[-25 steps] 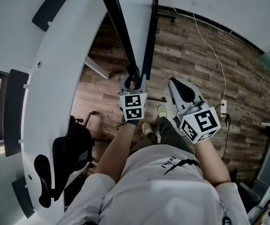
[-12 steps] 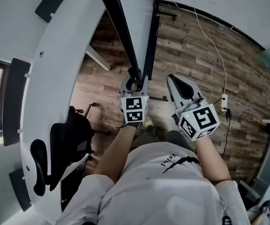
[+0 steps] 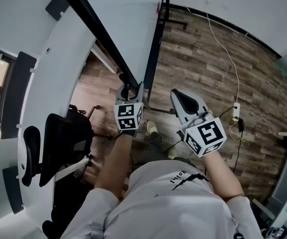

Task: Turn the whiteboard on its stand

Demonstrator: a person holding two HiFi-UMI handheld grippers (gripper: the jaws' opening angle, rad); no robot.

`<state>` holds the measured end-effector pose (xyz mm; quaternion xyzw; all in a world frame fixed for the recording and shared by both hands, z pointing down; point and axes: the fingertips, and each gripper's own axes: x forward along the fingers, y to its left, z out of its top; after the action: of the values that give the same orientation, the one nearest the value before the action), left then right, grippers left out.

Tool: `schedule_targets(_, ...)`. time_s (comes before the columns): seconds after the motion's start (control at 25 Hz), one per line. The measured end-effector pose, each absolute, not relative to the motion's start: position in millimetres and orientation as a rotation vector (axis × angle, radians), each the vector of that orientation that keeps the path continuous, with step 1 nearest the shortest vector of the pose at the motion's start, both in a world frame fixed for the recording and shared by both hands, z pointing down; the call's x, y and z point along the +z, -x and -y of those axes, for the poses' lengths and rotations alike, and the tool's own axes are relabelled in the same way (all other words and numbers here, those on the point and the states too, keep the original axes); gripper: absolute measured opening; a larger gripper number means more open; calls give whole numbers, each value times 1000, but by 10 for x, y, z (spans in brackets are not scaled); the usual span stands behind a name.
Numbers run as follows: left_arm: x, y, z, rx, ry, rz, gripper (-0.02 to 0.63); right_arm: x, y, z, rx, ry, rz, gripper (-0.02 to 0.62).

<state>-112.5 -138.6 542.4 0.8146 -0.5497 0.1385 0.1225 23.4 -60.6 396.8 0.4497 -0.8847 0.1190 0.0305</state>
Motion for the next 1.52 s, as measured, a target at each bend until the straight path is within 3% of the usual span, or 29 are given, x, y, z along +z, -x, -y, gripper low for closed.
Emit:
schedule_targets(0.44, 5416, 1104, 810, 433, -2345, 1633, 196, 4094, -614, -340, 440, -1336, 2758, 14)
schedule_targets(1.52, 5273, 1245, -158, 356, -2388, 1599, 195, 4174, 346, -890, 440, -1278, 2720, 14)
